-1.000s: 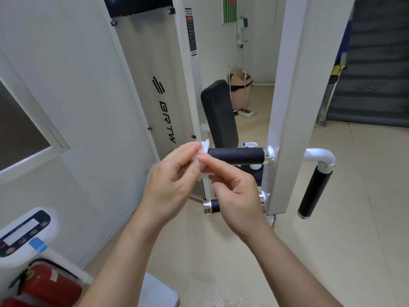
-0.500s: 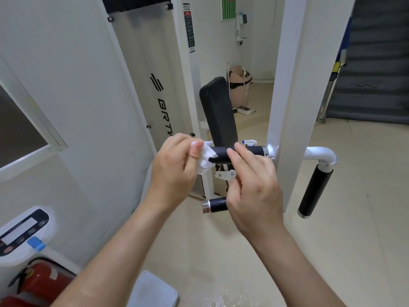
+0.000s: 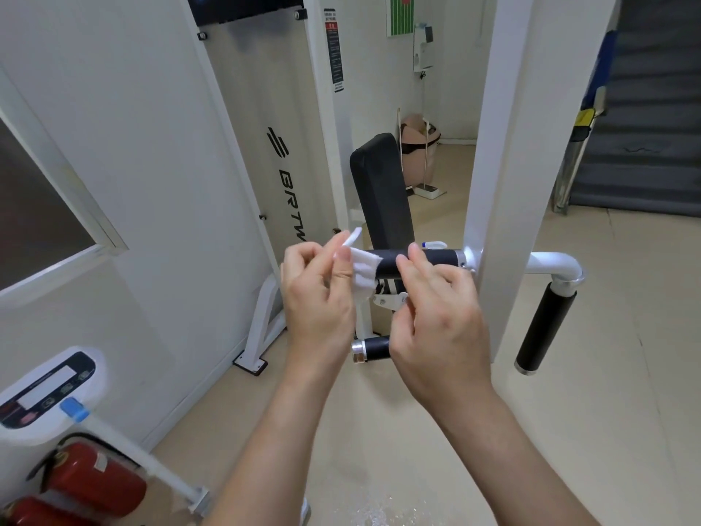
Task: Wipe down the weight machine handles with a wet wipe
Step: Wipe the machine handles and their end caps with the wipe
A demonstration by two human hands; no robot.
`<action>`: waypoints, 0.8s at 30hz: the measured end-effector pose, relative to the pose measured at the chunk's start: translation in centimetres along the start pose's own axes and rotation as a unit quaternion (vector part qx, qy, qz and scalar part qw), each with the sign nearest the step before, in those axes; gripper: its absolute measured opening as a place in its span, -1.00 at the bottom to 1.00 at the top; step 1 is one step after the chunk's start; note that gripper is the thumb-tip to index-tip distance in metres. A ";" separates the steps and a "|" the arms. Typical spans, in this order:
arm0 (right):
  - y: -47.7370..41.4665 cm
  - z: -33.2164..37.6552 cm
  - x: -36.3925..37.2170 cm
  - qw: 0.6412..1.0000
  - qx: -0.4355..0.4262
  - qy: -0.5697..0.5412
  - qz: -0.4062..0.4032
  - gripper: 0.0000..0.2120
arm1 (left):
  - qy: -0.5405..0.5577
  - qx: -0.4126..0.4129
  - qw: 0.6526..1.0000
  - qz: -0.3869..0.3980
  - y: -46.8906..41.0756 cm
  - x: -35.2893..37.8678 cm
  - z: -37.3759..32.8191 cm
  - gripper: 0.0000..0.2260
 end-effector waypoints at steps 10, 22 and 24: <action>0.3 0.4 0.3 0.999 0.013 -0.013 0.044 -0.51 | 0.197 -0.111 0.969 -0.103 2.6 1.8 2.2 -0.81; 1.8 0.4 0.6 0.962 0.070 -0.262 0.037 -0.45 | 0.221 -0.196 0.953 -0.065 2.2 2.4 2.0 -0.64; 1.9 0.0 0.6 0.964 0.065 -0.256 0.032 -0.45 | 0.310 -0.225 0.923 -0.038 3.1 3.5 2.1 -0.67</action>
Point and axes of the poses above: each hand's wrist, its own y-axis away from the middle knuckle, its own x-axis out of the palm, z = x × y, the point moved 4 cm from there along -y, towards the middle knuckle, and after that the axes turned 14 degrees about z, right-handed, at the moved point
